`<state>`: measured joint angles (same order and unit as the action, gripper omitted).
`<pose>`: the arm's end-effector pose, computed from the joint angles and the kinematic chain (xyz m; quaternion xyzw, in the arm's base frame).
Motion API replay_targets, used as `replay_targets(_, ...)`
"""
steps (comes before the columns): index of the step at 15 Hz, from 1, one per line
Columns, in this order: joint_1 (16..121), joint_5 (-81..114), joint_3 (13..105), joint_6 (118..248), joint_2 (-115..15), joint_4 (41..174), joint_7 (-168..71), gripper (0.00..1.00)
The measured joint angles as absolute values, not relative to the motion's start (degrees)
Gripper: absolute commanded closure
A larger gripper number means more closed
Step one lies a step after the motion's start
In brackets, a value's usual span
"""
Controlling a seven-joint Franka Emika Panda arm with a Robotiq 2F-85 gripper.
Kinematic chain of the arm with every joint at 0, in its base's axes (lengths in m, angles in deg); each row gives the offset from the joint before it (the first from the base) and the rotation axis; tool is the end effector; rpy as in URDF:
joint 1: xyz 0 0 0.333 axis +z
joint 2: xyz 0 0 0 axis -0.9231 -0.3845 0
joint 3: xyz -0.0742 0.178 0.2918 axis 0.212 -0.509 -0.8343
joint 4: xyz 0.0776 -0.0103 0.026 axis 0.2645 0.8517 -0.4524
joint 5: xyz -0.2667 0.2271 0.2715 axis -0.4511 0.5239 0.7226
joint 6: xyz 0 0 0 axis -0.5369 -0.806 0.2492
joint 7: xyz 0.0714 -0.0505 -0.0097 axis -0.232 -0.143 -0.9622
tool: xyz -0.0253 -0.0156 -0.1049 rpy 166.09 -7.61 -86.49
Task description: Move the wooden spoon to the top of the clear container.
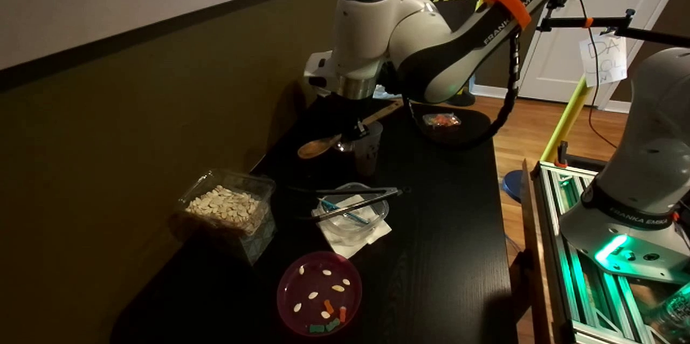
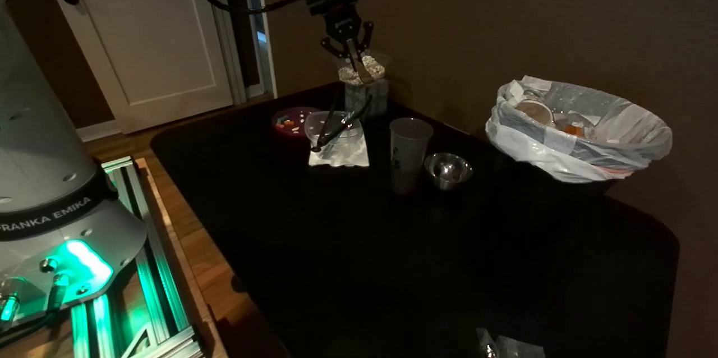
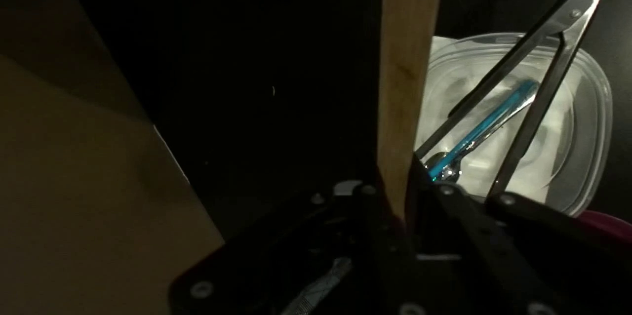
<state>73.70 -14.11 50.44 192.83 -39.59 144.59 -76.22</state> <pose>0.5746 0.1164 0.3243 0.8464 0.4942 0.0563 0.1901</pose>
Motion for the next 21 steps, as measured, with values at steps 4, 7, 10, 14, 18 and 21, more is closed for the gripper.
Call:
replay_targets(4,72.6,-14.1,51.0,192.8,-39.7,144.5,-76.5,0.85)
replay_targets(7,72.7,-14.1,51.0,192.8,-39.7,144.5,-76.5,0.96)
replay_targets(10,72.9,-15.4,50.5,193.5,-39.8,143.6,-77.1,0.96)
replay_targets(14,74.8,-16.6,47.9,193.3,-41.8,137.2,-83.9,0.96)
replay_targets(18,77.0,-16.5,45.0,192.5,-48.5,126.3,-94.1,0.96)
replay_targets(21,77.3,-16.0,43.7,192.5,-55.5,118.2,-102.6,0.96)
